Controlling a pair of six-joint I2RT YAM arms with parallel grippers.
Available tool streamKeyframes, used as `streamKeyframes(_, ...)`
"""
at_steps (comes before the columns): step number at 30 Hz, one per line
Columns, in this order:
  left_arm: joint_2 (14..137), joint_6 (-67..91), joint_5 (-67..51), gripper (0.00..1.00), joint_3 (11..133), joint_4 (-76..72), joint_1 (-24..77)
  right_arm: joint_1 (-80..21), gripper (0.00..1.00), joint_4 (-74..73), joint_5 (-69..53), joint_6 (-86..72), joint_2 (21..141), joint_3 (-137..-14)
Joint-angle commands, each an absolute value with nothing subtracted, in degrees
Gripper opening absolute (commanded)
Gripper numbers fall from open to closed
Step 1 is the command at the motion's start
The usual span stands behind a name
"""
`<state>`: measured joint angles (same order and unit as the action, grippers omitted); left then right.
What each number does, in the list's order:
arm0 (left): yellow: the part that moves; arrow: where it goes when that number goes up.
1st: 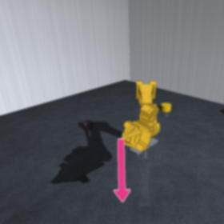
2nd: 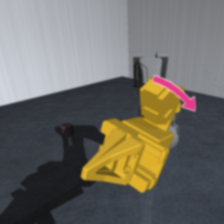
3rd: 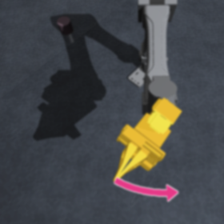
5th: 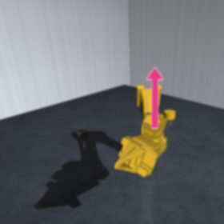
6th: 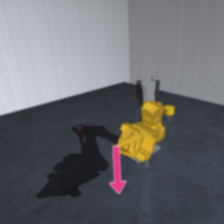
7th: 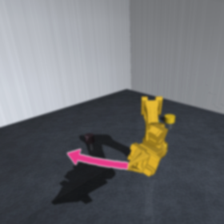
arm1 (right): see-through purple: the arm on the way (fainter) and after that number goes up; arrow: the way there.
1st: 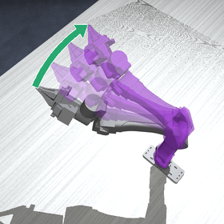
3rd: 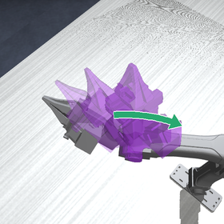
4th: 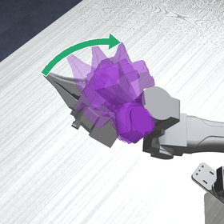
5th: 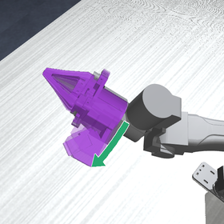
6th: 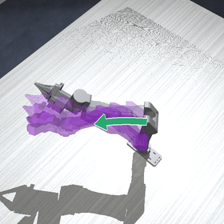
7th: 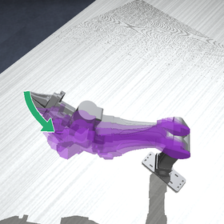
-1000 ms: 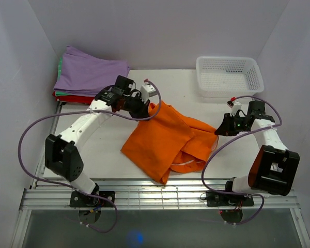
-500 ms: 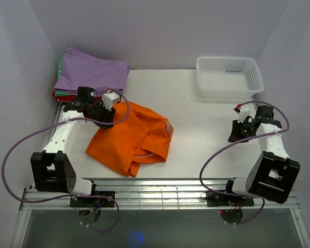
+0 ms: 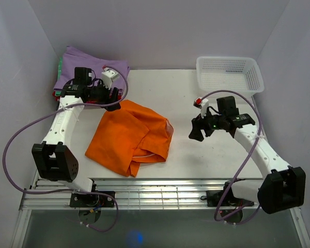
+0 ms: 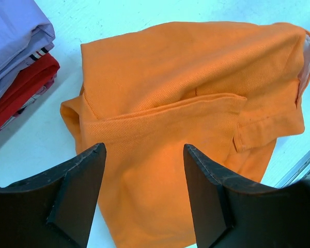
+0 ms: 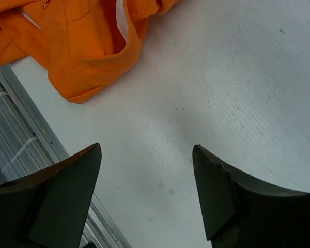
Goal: Fold and stack the trousers
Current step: Flatten the trousers out
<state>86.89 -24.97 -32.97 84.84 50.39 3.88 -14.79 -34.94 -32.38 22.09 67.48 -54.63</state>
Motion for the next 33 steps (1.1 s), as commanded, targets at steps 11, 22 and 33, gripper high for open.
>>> streamKeyframes(11, 95.9, -18.6, -24.9, 0.74, 88.9, 48.4, 4.0, -27.1, 0.98, -18.0, -33.0, 5.0, 87.6, -59.9)
streamKeyframes(22, 98.9, -16.4, -21.9, 0.60, 92.1, 51.0, 4.0, -29.9, 0.65, -12.5, -26.1, -0.9, 99.1, -65.5)
streamKeyframes(33, 94.6, -16.7, -29.5, 0.00, 96.1, 54.6, 4.0, -22.3, 0.08, -13.2, -25.7, -0.4, 93.2, -61.1)
